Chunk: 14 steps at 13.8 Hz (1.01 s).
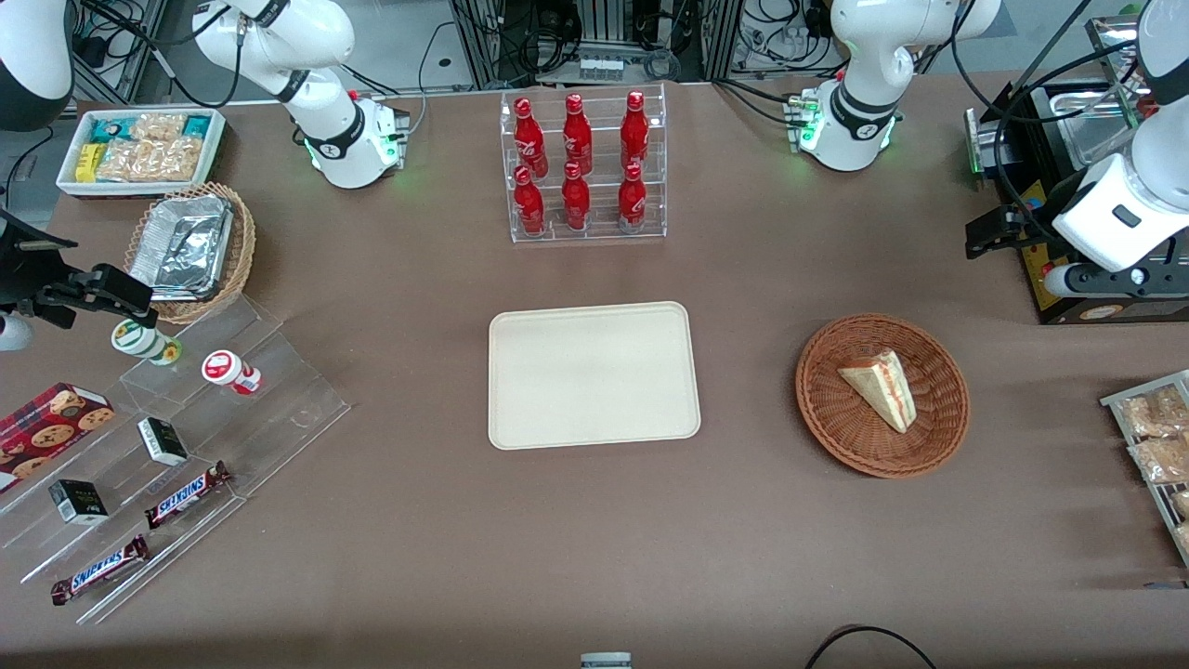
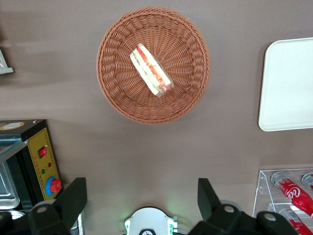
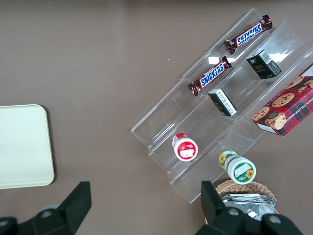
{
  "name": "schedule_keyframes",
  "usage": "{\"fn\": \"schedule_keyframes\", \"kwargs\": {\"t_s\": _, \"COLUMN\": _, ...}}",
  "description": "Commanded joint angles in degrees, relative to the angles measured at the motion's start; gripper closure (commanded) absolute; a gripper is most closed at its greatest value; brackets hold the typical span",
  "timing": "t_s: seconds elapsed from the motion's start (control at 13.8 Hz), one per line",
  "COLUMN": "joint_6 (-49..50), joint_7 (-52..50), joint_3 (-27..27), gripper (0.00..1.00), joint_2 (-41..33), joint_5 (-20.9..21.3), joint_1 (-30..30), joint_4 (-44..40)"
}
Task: Place sandwich from basket to tray
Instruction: 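Move the left gripper over the wicker basket above the wrapped sandwich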
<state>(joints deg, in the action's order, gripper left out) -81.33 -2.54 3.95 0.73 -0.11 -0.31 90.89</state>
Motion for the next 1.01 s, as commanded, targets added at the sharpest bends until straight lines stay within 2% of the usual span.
{"fn": "schedule_keyframes", "kwargs": {"t_s": 0.0, "joint_6": -1.5, "joint_7": 0.3, "joint_3": 0.0, "gripper": 0.00, "joint_2": -0.8, "joint_5": 0.5, "joint_1": -0.2, "joint_4": 0.2}}
{"fn": "schedule_keyframes", "kwargs": {"t_s": 0.22, "joint_6": -2.1, "joint_7": 0.4, "joint_3": 0.0, "gripper": 0.00, "joint_2": -0.4, "joint_5": 0.3, "joint_1": -0.2, "joint_4": 0.5}}
{"fn": "schedule_keyframes", "kwargs": {"t_s": 0.51, "joint_6": -7.3, "joint_7": 0.4, "joint_3": 0.1, "gripper": 0.00, "joint_2": -0.6, "joint_5": 0.0, "joint_1": -0.4, "joint_4": 5.3}}
{"fn": "schedule_keyframes", "kwargs": {"t_s": 0.94, "joint_6": -20.5, "joint_7": 0.2, "joint_3": 0.0, "gripper": 0.00, "joint_2": -0.6, "joint_5": 0.0, "joint_1": -0.3, "joint_4": 16.5}}
